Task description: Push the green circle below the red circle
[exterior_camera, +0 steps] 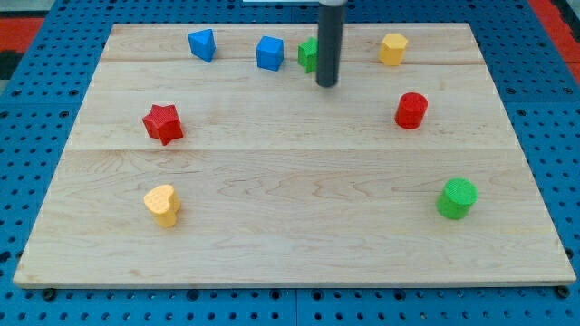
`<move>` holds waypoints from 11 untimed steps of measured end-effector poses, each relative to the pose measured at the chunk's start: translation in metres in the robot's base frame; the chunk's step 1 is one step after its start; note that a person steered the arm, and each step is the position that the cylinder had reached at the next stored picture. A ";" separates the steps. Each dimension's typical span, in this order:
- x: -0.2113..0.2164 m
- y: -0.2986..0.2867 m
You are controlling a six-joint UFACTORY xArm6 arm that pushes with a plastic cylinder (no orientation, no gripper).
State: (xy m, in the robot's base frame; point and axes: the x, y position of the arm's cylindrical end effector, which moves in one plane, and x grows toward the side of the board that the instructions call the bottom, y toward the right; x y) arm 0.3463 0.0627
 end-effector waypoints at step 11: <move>0.141 0.109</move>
